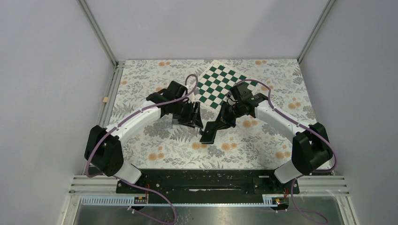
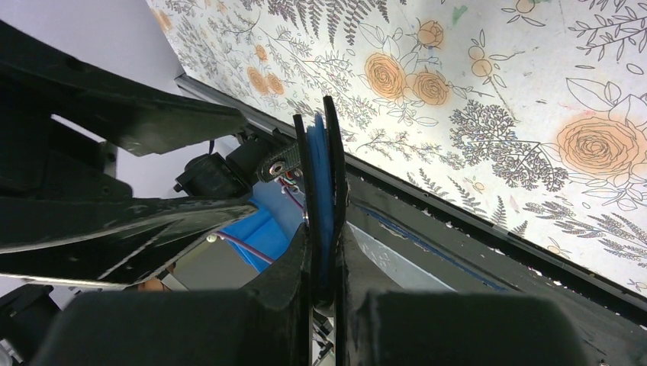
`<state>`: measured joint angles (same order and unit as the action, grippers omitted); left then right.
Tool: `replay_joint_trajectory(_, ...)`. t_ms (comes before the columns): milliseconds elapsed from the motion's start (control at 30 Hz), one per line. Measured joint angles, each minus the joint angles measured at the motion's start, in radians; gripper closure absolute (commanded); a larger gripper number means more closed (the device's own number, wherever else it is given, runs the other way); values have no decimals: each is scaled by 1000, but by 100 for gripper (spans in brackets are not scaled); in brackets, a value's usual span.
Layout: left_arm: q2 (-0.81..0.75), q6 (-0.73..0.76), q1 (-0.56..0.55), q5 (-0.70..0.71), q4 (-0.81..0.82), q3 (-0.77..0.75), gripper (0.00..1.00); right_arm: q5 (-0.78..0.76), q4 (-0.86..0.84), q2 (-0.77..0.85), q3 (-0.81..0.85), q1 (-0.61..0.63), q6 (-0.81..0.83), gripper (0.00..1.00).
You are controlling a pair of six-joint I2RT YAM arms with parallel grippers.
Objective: Put the credit cards into the card holder
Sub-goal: Open the card holder.
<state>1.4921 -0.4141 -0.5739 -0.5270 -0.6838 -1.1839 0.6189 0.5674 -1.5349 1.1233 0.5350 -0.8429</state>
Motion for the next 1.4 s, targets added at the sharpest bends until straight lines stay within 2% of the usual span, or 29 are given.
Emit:
replay_joint_trajectory(233, 58, 13, -28, -3, 0, 0, 66, 4, 0, 0, 0, 0, 0, 100)
replay_joint_trajectory(467, 104, 21, -28, 2, 0, 0, 70, 7, 0, 0, 0, 0, 0, 100)
replay_joint_trajectory(600, 113, 23, -28, 3, 2, 0, 79, 16, 0, 0, 0, 0, 0, 100)
replay_joint_trajectory(733, 114, 22, -28, -2, 6, 0, 99, 22, -2, 0, 0, 0, -2, 100)
replay_joint_trajectory(767, 114, 24, -28, -3, 6, 0, 100, 22, -4, 0, 0, 0, -3, 100)
replay_joint_trajectory(1033, 113, 26, -26, -11, 5, 0, 100, 22, -6, 0, 0, 0, -9, 100)
replay_joint_trajectory(1067, 113, 26, -23, -11, 5, 0, 95, 22, -8, 0, 0, 0, -10, 100)
replay_joint_trajectory(1133, 111, 26, -18, -11, 4, 0, 75, 22, -15, 0, 0, 0, -11, 100)
replay_joint_trajectory(1200, 106, 23, -8, -15, 2, 0, 65, 22, -26, 0, 0, 0, -12, 100)
replay_joint_trajectory(1267, 101, 23, 0, -18, -1, 0, 64, 22, -33, 0, 0, 0, -14, 100)
replay_joint_trajectory(1400, 100, 22, 7, -23, -3, 0, 69, 22, -40, 1, 0, 0, -18, 100)
